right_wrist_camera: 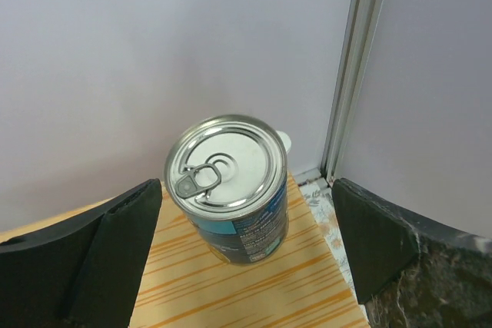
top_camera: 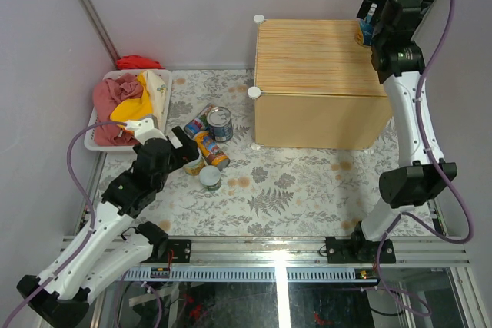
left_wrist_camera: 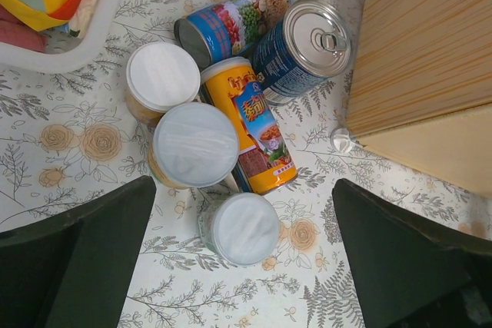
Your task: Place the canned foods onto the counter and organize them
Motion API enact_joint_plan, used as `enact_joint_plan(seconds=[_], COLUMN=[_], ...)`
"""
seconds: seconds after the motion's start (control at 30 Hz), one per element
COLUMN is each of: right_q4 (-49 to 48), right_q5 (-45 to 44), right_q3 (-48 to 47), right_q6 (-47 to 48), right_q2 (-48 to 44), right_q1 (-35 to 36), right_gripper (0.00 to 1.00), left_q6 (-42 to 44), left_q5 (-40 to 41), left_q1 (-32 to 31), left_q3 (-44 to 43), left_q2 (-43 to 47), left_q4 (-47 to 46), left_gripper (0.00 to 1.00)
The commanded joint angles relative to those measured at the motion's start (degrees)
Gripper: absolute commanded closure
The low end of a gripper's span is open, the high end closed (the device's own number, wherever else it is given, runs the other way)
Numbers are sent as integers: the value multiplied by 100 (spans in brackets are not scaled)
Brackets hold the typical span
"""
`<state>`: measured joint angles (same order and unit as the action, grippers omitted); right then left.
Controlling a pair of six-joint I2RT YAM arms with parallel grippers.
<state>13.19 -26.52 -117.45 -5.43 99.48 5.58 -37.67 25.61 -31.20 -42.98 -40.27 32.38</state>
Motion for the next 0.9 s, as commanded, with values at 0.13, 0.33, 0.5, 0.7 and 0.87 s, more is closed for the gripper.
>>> enact_joint_plan(seconds=[0.13,0.33,0.5,0.7,0.87], right_q4=[-520,-805,-903,-1066,-1131], right_q5=[-266,-232,-335,-956,-1364], right_q3=[99,624,1125,1883,2203], right_q6=[227,696,1217,1575,1574], right_q2=[-566,-1077,-1576,-1823,-1618], right_q1=[250,767,2062,4207,5474], right_gripper=[1,0,1,0,0], left_q6=[-82,-139,-280,-443,-647], left_q5=[190,249,278,318,428], left_q1=[-44,-44,-45,-46,-44], left_q3=[-258,-263,-204,-185,-165], left_q2=[161,311,379,429,613], left_q4=[95,225,307,471,691], left_gripper=[0,0,0,0,0])
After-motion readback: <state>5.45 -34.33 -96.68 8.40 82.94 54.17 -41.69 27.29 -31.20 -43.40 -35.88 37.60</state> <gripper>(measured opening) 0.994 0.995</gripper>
